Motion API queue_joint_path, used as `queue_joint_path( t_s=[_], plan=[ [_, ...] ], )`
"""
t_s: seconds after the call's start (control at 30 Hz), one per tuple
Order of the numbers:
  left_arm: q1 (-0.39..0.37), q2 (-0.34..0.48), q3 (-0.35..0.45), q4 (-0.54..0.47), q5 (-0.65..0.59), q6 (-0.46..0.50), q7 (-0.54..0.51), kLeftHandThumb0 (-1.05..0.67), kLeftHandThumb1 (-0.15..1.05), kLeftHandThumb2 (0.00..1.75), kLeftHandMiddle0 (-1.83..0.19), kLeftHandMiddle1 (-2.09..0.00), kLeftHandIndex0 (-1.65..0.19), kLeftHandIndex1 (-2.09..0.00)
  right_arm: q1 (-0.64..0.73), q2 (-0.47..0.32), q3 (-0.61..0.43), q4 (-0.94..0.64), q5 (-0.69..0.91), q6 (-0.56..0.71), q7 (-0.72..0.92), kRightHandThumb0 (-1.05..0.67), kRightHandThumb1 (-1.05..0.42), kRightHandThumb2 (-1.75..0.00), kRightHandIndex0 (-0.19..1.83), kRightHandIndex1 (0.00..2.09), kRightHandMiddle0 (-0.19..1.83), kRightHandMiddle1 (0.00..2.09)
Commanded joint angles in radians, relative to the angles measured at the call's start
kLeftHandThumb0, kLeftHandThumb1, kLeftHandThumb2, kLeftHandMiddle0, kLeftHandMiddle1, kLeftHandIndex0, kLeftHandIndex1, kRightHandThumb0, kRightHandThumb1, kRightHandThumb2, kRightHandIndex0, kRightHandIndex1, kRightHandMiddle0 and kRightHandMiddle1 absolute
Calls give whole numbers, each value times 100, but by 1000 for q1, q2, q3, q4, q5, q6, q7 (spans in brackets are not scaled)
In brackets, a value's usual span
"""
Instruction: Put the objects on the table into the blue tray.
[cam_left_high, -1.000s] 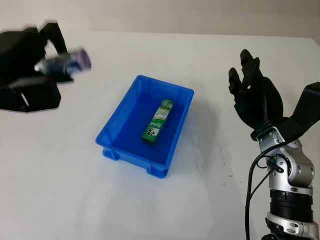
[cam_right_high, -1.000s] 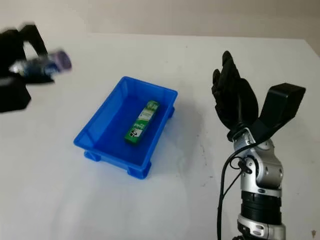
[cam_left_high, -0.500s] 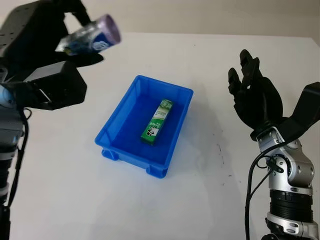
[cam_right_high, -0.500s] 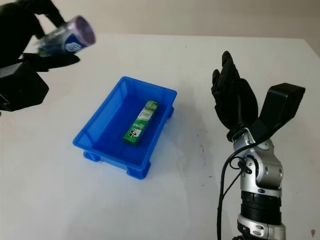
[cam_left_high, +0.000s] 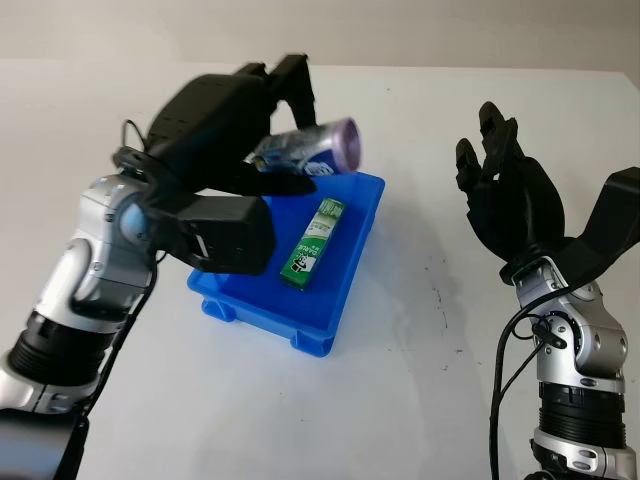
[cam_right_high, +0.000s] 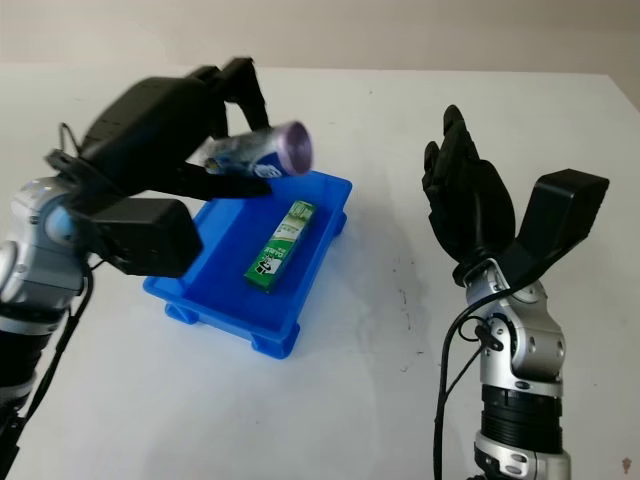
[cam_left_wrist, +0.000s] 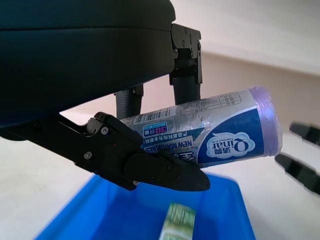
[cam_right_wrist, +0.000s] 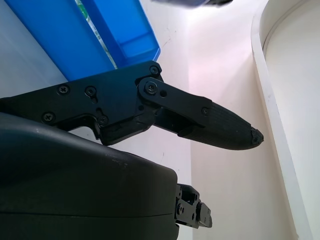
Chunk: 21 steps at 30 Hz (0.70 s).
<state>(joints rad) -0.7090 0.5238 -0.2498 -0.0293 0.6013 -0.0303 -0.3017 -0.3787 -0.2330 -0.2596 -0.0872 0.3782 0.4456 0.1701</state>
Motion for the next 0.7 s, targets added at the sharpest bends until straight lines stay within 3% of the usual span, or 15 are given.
queue_joint_path(
  t_s=[0.0,0.17,0.27,0.67],
  plan=[
    [-37,-16,-16,36,9,-15,2,-32,105,40,-119,-209,-55,-209,13,-8,-11,-30,12,3,4,-78,-105,-78,-19,0,-19,0],
    [-52,-20,-53,103,56,-27,-14,-30,105,39,-122,-209,-53,-209,17,-7,-17,-30,28,4,6,-78,-105,-77,-19,0,-19,0],
    [-53,-11,-82,128,107,-13,-44,-31,105,38,-113,-209,-46,-209,20,-10,-18,-33,27,3,4,-78,-105,-76,-19,0,-19,0],
    [-58,52,-134,154,263,-30,-108,-28,105,38,-105,-209,-47,-209,15,-13,-26,-25,37,10,9,-78,-105,-76,-19,0,-19,0]
  ],
)
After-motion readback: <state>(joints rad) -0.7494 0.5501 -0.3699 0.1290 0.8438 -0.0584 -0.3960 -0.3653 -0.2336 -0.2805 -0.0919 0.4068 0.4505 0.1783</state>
